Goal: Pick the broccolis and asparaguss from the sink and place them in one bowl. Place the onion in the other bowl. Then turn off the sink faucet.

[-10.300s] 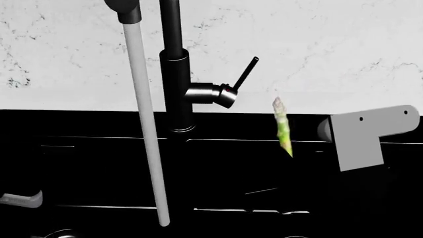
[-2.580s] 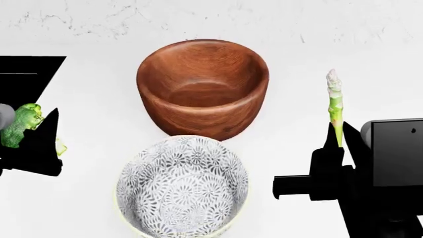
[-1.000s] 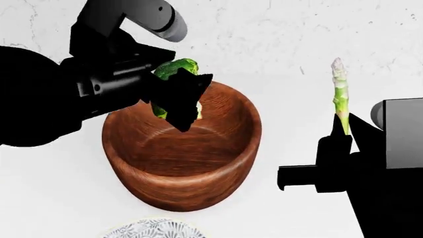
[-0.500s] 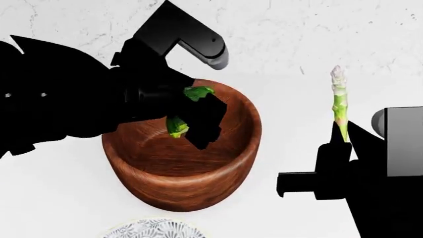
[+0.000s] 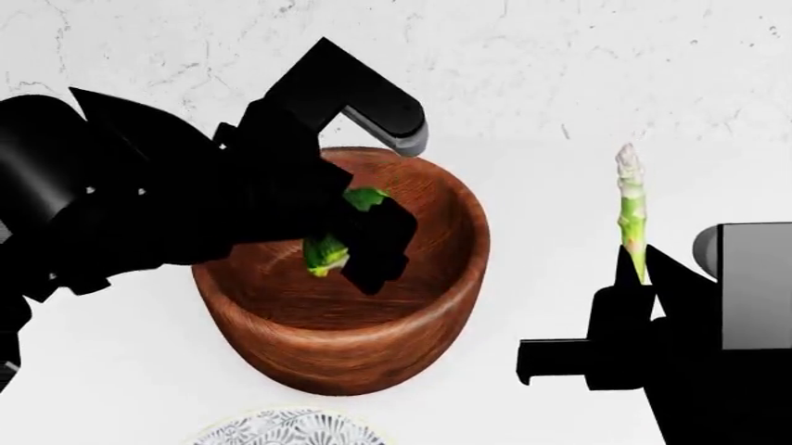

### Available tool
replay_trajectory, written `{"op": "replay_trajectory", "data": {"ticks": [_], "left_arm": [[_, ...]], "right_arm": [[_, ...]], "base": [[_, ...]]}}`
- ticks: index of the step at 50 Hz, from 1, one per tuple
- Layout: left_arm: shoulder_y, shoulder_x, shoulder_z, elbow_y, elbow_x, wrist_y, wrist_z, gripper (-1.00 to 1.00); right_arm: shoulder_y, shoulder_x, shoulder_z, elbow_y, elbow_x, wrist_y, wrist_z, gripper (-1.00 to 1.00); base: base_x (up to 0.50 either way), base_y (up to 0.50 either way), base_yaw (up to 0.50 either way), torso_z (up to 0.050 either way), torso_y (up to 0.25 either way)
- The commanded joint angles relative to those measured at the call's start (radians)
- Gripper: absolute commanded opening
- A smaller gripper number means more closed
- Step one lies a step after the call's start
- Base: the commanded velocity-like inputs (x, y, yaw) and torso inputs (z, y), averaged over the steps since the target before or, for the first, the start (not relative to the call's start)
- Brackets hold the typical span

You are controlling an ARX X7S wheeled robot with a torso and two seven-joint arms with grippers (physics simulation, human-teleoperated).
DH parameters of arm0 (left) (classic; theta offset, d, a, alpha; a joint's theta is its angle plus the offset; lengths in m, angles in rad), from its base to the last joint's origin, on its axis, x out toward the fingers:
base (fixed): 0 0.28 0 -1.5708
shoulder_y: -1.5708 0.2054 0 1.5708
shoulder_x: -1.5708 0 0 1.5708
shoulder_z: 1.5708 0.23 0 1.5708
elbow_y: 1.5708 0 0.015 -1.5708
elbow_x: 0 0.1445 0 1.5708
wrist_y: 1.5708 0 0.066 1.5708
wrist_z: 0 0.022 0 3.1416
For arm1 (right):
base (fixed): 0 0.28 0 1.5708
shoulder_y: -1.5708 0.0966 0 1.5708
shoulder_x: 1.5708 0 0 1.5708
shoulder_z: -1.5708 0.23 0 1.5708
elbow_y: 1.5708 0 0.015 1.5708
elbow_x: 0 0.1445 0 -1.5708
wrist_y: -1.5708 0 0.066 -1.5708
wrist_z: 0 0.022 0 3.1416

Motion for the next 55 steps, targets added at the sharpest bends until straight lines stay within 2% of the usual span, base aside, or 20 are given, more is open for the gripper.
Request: {"op": "replay_trajectory", "data": {"ticks": [1,9,10,19,24,26,31,36,41,45,48,50,51,55], "left_arm": [[0.0,0.014,0.019,-0.035,0.008,0.011,0.008,-1.0],[-0.005,0.015,0.024,-0.044,0.006,0.01,0.009,-1.0],[-0.005,0.015,0.024,-0.043,0.006,0.009,0.008,1.0],[-0.023,0.0,0.005,-0.033,-0.017,-0.007,-0.001,1.0],[-0.031,-0.026,-0.022,-0.007,-0.036,-0.012,-0.023,1.0],[-0.035,-0.049,-0.045,0.024,-0.056,-0.025,-0.043,1.0],[-0.034,-0.146,-0.145,0.113,-0.121,-0.044,-0.138,1.0],[0.008,-0.273,-0.214,0.253,-0.161,-0.055,-0.245,1.0],[0.101,-0.423,-0.366,0.463,-0.307,-0.078,-0.421,1.0],[0.184,-0.563,-0.438,0.604,-0.388,-0.094,-0.503,1.0],[0.235,-0.622,-0.482,0.66,-0.429,-0.084,-0.55,1.0],[0.272,-0.668,-0.514,0.698,-0.465,-0.077,-0.576,1.0],[0.279,-0.677,-0.519,0.706,-0.469,-0.074,-0.577,1.0],[0.427,-0.753,-0.575,0.828,-0.513,-0.015,-0.637,1.0]], "right_arm": [[-0.02,-0.001,0.004,0.001,-0.014,-0.011,-0.012,-1.0],[-0.044,0.0,0.009,-0.003,-0.021,-0.026,-0.014,-1.0],[-0.04,-0.001,0.008,-0.002,-0.02,-0.024,-0.015,-1.0],[0.0,-0.011,-0.003,0.014,-0.012,-0.005,-0.016,-1.0],[0.086,-0.03,-0.031,0.049,0.009,0.045,-0.016,-1.0],[0.124,-0.042,-0.031,0.064,0.033,0.055,-0.018,-1.0],[0.347,-0.089,-0.092,0.198,0.137,0.195,-0.046,-1.0],[0.571,-0.191,-0.199,0.418,0.178,0.353,-0.125,-1.0],[0.77,-0.327,-0.315,0.665,0.079,0.44,-0.275,-1.0],[0.907,-0.422,-0.408,0.893,-0.02,0.465,-0.484,-1.0],[0.965,-0.483,-0.464,1.038,-0.079,0.455,-0.627,-1.0],[1.02,-0.546,-0.541,1.175,-0.143,0.45,-0.804,-1.0],[1.029,-0.558,-0.543,1.214,-0.151,0.441,-0.818,-1.0],[1.102,-0.682,-0.656,1.487,-0.25,0.413,-1.069,-1.0]], "base": [[0.0,0.0,0.0,0.0,0.0],[0.0,0.0,0.0,0.001,0.0],[0.0,0.0,0.0,0.0,0.0],[0.0,0.0,0.0,0.0,0.0],[0.0,0.0,0.0,0.0,0.0],[0.0,0.0,0.0,0.0,0.0],[0.0,0.0,0.0,0.0,0.0],[0.0,0.0,0.0,0.0,0.0],[0.0,0.0,0.0,0.0,0.0],[0.0,0.0,0.0,0.0,0.0],[0.0,0.0,0.0,0.0,0.0],[0.0,0.0,0.0,0.0,0.0],[0.0,0.0,0.0,0.0,0.0],[0.0,0.0,0.0,0.0,0.0]]}}
